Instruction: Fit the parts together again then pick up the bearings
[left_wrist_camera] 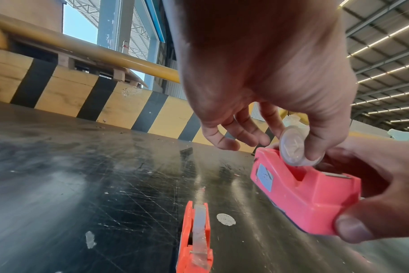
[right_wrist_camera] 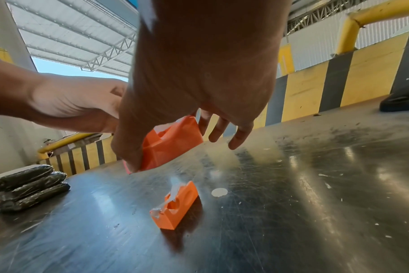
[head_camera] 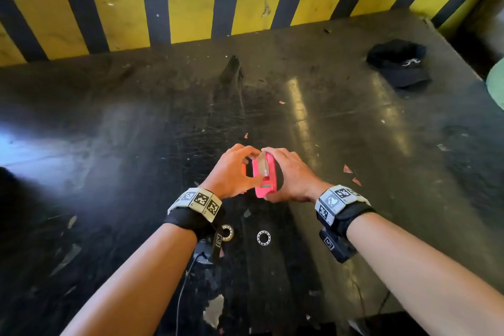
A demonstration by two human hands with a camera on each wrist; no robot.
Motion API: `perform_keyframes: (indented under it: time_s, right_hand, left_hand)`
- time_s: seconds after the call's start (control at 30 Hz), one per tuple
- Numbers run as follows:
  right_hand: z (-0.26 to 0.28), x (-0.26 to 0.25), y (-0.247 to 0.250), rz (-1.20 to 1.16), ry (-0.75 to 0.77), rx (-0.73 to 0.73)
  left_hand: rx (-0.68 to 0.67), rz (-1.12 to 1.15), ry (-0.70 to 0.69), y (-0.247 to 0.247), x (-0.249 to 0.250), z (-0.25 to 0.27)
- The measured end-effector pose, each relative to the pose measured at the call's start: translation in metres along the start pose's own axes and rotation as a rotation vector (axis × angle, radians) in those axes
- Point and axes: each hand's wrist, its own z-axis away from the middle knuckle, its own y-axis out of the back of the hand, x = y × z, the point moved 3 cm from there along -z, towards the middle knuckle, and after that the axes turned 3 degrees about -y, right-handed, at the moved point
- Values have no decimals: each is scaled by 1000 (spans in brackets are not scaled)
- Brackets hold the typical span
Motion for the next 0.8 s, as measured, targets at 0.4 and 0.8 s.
perform_keyframes:
  time_s: [0.4, 0.8]
  right_hand:
    - [10, -10, 2, -23, 15, 9]
    - [15, -6, 7, -47, 7, 34]
  left_hand:
    - [-1, -180, 46, -4, 3, 1]
    - [21, -105, 66, -1, 10, -8]
